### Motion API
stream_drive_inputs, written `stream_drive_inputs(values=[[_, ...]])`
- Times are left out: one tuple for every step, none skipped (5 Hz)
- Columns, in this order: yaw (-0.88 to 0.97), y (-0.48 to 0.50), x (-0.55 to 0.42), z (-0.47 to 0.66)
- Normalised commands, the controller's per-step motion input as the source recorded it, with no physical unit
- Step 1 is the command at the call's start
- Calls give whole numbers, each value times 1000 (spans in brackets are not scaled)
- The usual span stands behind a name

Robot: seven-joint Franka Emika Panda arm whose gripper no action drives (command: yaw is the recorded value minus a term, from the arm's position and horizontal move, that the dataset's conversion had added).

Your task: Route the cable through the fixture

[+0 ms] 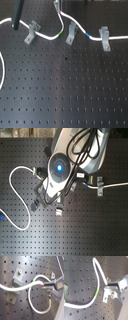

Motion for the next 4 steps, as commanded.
stream_drive_inputs(values=[[154, -22, -15, 0], [91, -75, 49, -1], [391, -342, 94, 14], [666, -179, 44, 30]])
